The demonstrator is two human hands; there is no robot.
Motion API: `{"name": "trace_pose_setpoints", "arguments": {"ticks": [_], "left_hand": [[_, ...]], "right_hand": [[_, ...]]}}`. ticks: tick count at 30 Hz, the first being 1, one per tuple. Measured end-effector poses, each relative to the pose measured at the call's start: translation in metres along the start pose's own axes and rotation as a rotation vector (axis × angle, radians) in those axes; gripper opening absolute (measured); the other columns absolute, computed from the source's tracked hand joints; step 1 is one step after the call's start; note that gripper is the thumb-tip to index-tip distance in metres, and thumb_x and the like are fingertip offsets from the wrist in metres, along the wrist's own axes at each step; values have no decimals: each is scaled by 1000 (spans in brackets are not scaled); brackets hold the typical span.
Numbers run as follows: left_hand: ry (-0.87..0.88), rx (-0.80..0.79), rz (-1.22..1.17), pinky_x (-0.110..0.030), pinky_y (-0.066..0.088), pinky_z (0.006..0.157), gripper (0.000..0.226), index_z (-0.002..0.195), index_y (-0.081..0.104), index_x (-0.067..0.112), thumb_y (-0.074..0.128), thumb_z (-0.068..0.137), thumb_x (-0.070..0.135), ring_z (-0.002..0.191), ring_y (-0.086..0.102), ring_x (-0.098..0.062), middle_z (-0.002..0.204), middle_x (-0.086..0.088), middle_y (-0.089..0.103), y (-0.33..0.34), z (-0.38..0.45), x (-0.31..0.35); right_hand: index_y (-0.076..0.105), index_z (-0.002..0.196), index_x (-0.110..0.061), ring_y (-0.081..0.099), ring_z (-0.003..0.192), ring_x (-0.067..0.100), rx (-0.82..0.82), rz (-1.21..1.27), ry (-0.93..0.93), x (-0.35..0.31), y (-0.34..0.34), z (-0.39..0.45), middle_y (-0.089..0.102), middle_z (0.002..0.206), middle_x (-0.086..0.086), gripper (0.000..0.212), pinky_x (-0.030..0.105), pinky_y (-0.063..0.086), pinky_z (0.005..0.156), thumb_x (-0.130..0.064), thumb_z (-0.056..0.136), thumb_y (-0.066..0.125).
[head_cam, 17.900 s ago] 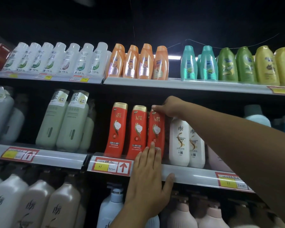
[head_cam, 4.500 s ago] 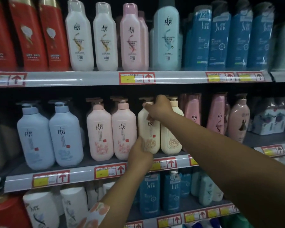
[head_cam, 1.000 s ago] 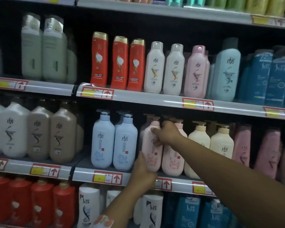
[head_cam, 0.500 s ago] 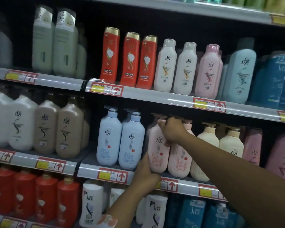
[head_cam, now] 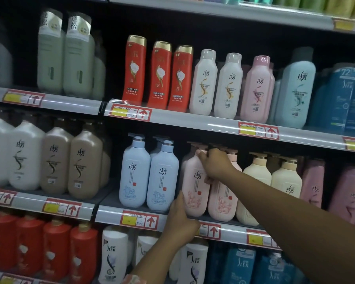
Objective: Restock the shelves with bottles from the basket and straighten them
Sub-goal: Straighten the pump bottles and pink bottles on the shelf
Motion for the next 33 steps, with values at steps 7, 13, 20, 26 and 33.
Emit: {"name": "trace_pose_setpoints", "arguments": {"ticks": [7, 13, 20, 26, 33], "left_hand": [[-7, 19, -48, -31, 41, 107, 85, 152, 28, 35, 65, 84, 0, 131, 42, -7, 145, 12, 43, -4, 1, -8], [-15, -42, 13, -36, 40, 112, 87, 158, 20, 32, 65, 88, 8, 145, 34, -16, 159, 9, 31, -7, -4, -12], [62, -10, 203, -38, 43, 112, 85, 154, 27, 32, 67, 81, 16, 137, 43, -12, 155, 9, 33, 5, -13, -11], [38, 60, 354, -42, 34, 119, 83, 159, 17, 27, 64, 90, 19, 149, 27, -20, 167, 6, 8, 27, -25, -6], [130, 44, 390, -34, 31, 119, 77, 157, 24, 21, 61, 90, 13, 148, 29, -21, 164, 1, 23, 72, -47, 40]], "right_hand": [[60, 106, -6, 70, 51, 16, 45, 70, -60, 4, 3, -10, 72, 71, 9, 46, 23, 54, 53, -48, 105, 41], [38, 150, -15, 69, 63, 15, 29, 181, -111, 10, 9, -31, 65, 102, 7, 47, 19, 52, 49, -33, 107, 43], [44, 141, -21, 58, 114, 13, -9, 20, -308, 30, 9, -69, 56, 133, -1, 54, 16, 46, 82, -24, 93, 68], [35, 153, -25, 40, 142, 19, -77, -88, -266, 69, -12, -108, 39, 157, -4, 66, 31, 37, 112, -27, 94, 64], [33, 156, -23, 30, 149, 16, -5, -66, -175, 131, -63, -151, 31, 162, -6, 66, 29, 23, 120, -29, 97, 63]]}}
Point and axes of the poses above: each hand's wrist, its own z-axis towards the middle knuckle, its own y-axis out of the palm, x = y × z, the point moved 9 cm from there along z, towards the middle knuckle
